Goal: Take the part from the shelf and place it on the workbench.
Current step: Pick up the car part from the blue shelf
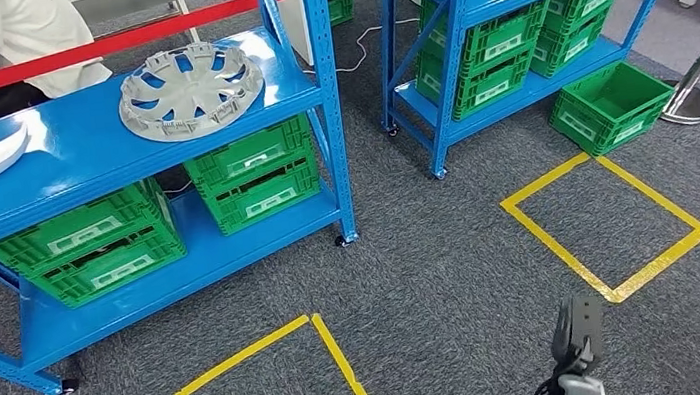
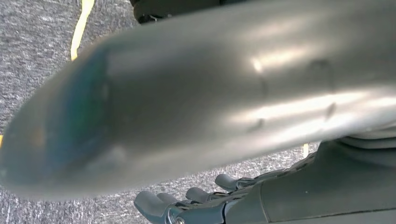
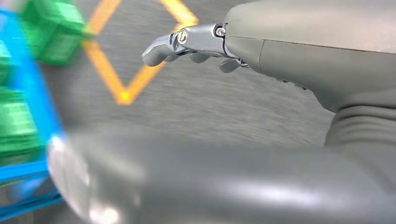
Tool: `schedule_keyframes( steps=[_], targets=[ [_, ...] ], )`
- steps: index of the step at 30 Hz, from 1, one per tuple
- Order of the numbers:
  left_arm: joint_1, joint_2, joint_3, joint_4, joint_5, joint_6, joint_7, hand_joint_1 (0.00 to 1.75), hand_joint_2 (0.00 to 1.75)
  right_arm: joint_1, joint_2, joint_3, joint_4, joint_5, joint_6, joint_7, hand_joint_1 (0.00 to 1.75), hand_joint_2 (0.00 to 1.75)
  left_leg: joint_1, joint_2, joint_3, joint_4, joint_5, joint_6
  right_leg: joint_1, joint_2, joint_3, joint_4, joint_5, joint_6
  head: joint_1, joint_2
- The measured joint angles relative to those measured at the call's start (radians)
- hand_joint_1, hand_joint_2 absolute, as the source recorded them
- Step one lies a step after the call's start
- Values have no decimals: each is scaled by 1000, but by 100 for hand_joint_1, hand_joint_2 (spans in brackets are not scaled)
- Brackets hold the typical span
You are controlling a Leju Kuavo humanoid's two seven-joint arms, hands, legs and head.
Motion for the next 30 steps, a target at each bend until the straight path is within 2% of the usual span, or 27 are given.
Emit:
schedule_keyframes(
  steps=[5,9,13,22,30],
  targets=[
    [0,13,11,0,4,8,10,0,0,-52,-51,0,-119,139,-46,-2,0,175,-1,0,-1,0,2,2,0,-1,0,0,1,2,0,0],
    [0,24,24,0,6,12,20,0,0,-115,-70,16,-281,301,-139,-2,0,175,-1,0,0,0,4,4,0,-1,0,0,2,2,0,0],
    [0,25,31,0,2,13,32,0,0,-174,-72,64,-410,417,-181,-1,0,175,-1,0,0,0,4,4,0,-1,1,0,2,2,0,0],
    [-2,28,46,0,-5,0,34,0,0,-284,-51,264,-598,689,-172,46,0,175,0,-1,0,0,4,4,0,-2,1,1,2,2,0,0],
    [-3,28,55,0,-7,-12,33,0,0,-393,-6,503,-611,839,-134,34,0,175,0,-2,0,0,5,3,0,-2,1,1,2,2,0,0]
  ],
)
